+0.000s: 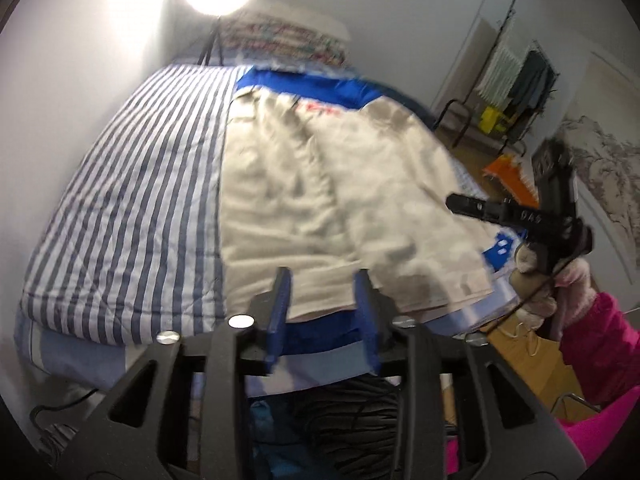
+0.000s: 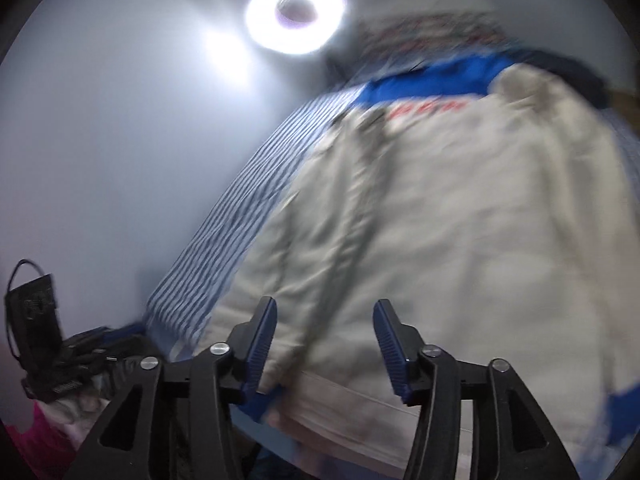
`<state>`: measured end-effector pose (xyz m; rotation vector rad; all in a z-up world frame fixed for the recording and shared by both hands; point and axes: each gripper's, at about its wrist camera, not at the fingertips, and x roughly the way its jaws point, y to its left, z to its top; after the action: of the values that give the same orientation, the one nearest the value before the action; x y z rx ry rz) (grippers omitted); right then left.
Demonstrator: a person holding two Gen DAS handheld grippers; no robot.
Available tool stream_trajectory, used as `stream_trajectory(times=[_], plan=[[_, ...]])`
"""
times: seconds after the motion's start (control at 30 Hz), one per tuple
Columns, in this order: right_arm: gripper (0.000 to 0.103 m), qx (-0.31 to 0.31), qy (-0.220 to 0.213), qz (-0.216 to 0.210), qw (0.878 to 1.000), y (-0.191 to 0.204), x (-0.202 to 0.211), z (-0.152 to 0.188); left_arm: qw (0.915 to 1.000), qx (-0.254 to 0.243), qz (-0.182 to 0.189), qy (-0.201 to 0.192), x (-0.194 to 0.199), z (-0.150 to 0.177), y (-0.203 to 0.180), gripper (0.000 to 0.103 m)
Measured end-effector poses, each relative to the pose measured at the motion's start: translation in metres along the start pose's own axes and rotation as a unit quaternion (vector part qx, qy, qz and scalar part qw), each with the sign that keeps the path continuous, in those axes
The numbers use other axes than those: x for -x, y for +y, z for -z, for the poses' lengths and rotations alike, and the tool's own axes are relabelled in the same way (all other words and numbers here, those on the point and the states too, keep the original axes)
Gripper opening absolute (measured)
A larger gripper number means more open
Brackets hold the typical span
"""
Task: Fold large clothes
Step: 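Open both tools and release the narrowed jacket, then grasp the blue cuff of the other sleeve with the right tool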
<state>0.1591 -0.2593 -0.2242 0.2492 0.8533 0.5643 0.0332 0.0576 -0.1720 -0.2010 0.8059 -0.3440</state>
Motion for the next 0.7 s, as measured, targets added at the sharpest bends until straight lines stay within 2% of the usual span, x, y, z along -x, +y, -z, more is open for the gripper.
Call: stream_trajectory(times=[0.23,0.43,0.53,0.7], plan=[[0.062,-0.062,-0.049,0.081,0.994,-0.071,0.082,0.013,0.9990,-0.015,0.033,-0.027,0.013,-0.023,-0.035,0.038],[0.062,-0.138,-0.073,0.148,0.977,-0.145,0.135,0.026,0.9977,-0.025,0.058,-0.026,-0.005,-0.040,-0.066,0.038],[0.068,-0.188,-0.070,0.156,0.967,-0.181,0.147,0.034,0.9968,-0.028,0.072,-0.021,-0.020,-0.047,-0.080,0.038],[0.067,-0.290,-0.073,0.158,0.941,-0.243,0.156,0.052,0.9951,-0.027,0.095,-0.004,-0.048,-0.052,-0.100,0.038]])
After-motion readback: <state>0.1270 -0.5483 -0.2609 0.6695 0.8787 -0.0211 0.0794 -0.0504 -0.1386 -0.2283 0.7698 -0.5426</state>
